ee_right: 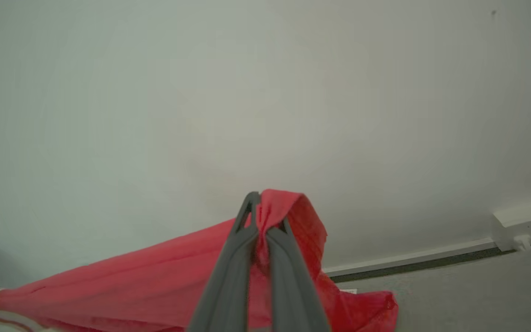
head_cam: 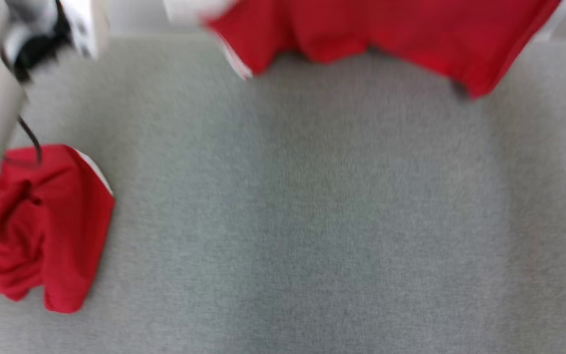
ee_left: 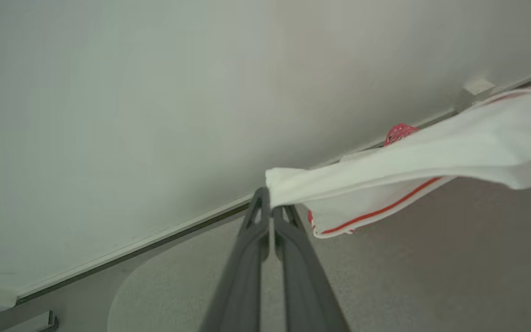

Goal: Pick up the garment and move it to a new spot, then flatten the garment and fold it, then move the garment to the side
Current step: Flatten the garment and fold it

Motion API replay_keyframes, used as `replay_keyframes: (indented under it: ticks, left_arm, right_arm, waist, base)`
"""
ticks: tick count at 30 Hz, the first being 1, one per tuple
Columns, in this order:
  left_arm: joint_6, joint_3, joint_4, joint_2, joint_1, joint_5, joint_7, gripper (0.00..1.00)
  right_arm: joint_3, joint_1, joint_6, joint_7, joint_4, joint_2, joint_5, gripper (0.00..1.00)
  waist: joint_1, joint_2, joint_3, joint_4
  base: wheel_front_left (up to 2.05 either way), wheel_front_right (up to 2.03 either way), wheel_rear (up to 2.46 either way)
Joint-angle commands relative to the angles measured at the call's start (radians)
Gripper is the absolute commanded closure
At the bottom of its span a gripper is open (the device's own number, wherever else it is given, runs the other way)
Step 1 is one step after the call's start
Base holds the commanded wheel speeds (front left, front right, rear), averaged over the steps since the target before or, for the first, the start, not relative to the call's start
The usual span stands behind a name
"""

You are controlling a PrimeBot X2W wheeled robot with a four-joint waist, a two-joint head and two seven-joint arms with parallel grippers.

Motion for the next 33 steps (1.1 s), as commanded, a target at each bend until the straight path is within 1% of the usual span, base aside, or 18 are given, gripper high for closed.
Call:
replay_keyframes:
  ticks: [1, 3, 4, 5, 6, 10, 16, 19, 23, 27, 30, 33]
  left_arm:
    - [0.002, -0.055, -0.059, 0.037, 0.072, -0.065, 0.067, 1.00]
    - [0.002, -0.113, -0.120, 0.068, 0.129, -0.122, 0.144, 1.00]
    - [0.002, -0.113, -0.120, 0.068, 0.129, -0.122, 0.144, 1.00]
    - [0.002, -0.166, -0.191, 0.102, 0.183, -0.179, 0.221, 1.00]
    - [0.002, -0.166, -0.191, 0.102, 0.183, -0.179, 0.221, 1.00]
    - [0.002, -0.235, -0.331, 0.178, 0.280, -0.294, 0.347, 1.00]
    - [0.002, -0.276, -0.516, 0.280, 0.415, -0.430, 0.484, 1.00]
    - [0.012, -0.288, -0.609, 0.322, 0.485, -0.484, 0.548, 1.00]
    - [0.048, -0.298, -0.753, 0.375, 0.564, -0.546, 0.622, 1.00]
    - [0.096, -0.307, -0.894, 0.423, 0.632, -0.581, 0.669, 1.00]
    - [0.126, -0.308, -0.980, 0.455, 0.673, -0.613, 0.697, 1.00]
    - [0.154, -0.311, -1.052, 0.490, 0.706, -0.644, 0.730, 1.00]
  right_arm:
    - [0.032, 0.085, -0.002, 0.043, -0.018, -0.021, 0.027, 1.00]
    - [0.068, 0.153, -0.002, 0.102, -0.033, -0.036, 0.047, 1.00]
    - [0.068, 0.153, -0.002, 0.102, -0.033, -0.036, 0.047, 1.00]
    - [0.106, 0.216, -0.002, 0.159, -0.053, -0.052, 0.061, 1.00]
    - [0.106, 0.216, -0.002, 0.159, -0.053, -0.052, 0.061, 1.00]
    - [0.176, 0.338, -0.002, 0.277, -0.120, -0.092, 0.097, 1.00]
    - [0.274, 0.494, -0.002, 0.460, -0.242, -0.191, 0.126, 1.00]
    - [0.317, 0.566, -0.002, 0.538, -0.295, -0.251, 0.120, 1.00]
    - [0.347, 0.647, -0.002, 0.622, -0.351, -0.323, 0.107, 1.00]
    - [0.346, 0.721, -0.002, 0.696, -0.405, -0.385, 0.107, 1.00]
    - [0.341, 0.781, -0.002, 0.772, -0.461, -0.433, 0.124, 1.00]
    - [0.320, 0.835, -0.002, 0.825, -0.523, -0.482, 0.135, 1.00]
  waist:
    - [0.0000, 0.0000, -0.113, 0.013]
    - [0.0000, 0.0000, -0.160, 0.013]
    - [0.0000, 0.0000, -0.160, 0.013]
    - [0.0000, 0.0000, -0.208, 0.010]
    - [0.0000, 0.0000, -0.208, 0.010]
    - [0.0000, 0.0000, -0.283, 0.001]
    - [0.0000, 0.0000, -0.362, -0.014]
    - [0.0000, 0.0000, -0.381, -0.019]
    - [0.0000, 0.0000, -0.392, -0.026]
    - [0.0000, 0.0000, -0.395, -0.032]
    - [0.0000, 0.0000, -0.392, -0.035]
    - [0.0000, 0.0000, -0.388, -0.038]
  base:
    - [0.00, 0.00, 0.00]
    - [0.00, 0.00, 0.00]
    - [0.00, 0.00, 0.00]
    - [0.00, 0.00, 0.00]
    - [0.00, 0.00, 0.00]
    - [0.00, 0.00, 0.00]
    - [0.00, 0.00, 0.00]
    - [0.00, 0.00, 0.00]
    - [0.00, 0.00, 0.00]
    - [0.00, 0.00, 0.00]
    - [0.00, 0.00, 0.00]
    - [0.00, 0.00, 0.00]
